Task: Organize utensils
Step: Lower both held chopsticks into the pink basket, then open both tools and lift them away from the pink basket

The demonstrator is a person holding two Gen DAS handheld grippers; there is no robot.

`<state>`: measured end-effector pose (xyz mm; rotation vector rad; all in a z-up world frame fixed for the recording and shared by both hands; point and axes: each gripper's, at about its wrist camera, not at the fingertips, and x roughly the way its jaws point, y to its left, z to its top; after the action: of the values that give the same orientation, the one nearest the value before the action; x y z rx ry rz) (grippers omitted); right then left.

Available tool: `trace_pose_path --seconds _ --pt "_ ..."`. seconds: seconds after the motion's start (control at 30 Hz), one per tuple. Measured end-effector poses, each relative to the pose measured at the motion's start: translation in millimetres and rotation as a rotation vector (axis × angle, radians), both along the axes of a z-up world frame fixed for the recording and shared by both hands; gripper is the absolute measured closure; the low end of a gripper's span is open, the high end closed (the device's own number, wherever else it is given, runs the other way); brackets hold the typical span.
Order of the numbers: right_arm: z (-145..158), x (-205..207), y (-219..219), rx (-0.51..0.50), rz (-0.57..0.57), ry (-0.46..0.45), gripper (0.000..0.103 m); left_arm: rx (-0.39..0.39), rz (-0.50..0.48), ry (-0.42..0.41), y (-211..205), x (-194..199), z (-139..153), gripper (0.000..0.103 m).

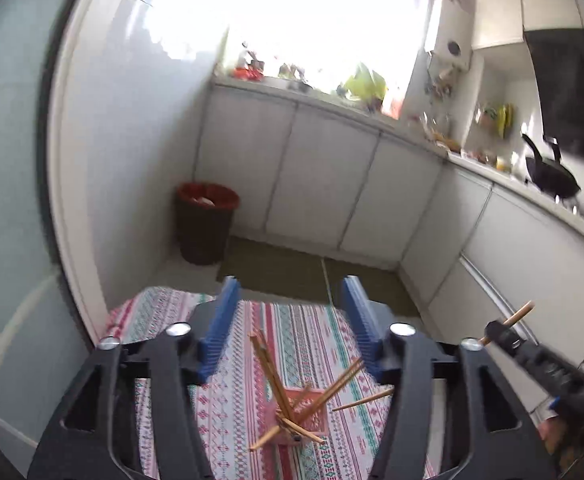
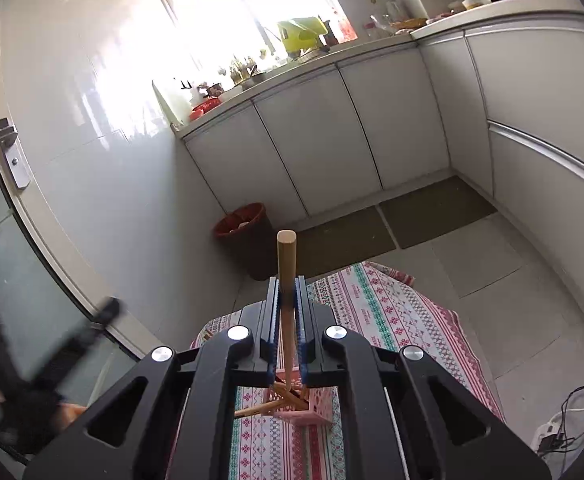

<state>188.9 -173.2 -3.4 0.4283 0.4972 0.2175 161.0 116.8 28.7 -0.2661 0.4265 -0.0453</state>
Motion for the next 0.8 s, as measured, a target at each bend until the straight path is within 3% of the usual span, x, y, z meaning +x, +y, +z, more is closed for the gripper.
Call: trace_pose_path --seconds 0.23,0.33,0.37,0.53,0.67,0.77,0.8 --pt "-14.6 17.6 29.6 -0.033 0.004 -0.002 0.095 -0.006 0.024 0.020 15.1 -9.6 -0.1 0.045" --pt "-30.6 30.1 44.4 -0.068 0.044 0.026 0.076 0.006 0.033 0.019 17.6 -14.9 2.0 0.044" --pt "-33.4 31.5 46.7 -0.058 0.057 0.029 0.058 0.009 0.033 0.018 18.4 -17.9 3.3 0.044" --pt "-7.1 -1.0 41.1 -0.036 0.040 -0.081 0.050 0.048 0.029 0.006 7.3 -34.7 7.5 0.029" --pt "15.8 -46.0 29.2 -0.091 -0.029 -0.128 0.035 0.087 0.065 -0.042 -8.6 -56.0 9.6 0.007" --pt "20.4 -73.9 19.7 -0.181 -0.130 -0.114 0.028 0.149 0.111 -0.092 -26.6 -71.6 14.7 0.007" --pt "20.3 -80.4 16.1 -0.198 -0.152 -0.110 0.020 0.161 0.118 -0.107 -32.3 -75.4 16.2 0.007"
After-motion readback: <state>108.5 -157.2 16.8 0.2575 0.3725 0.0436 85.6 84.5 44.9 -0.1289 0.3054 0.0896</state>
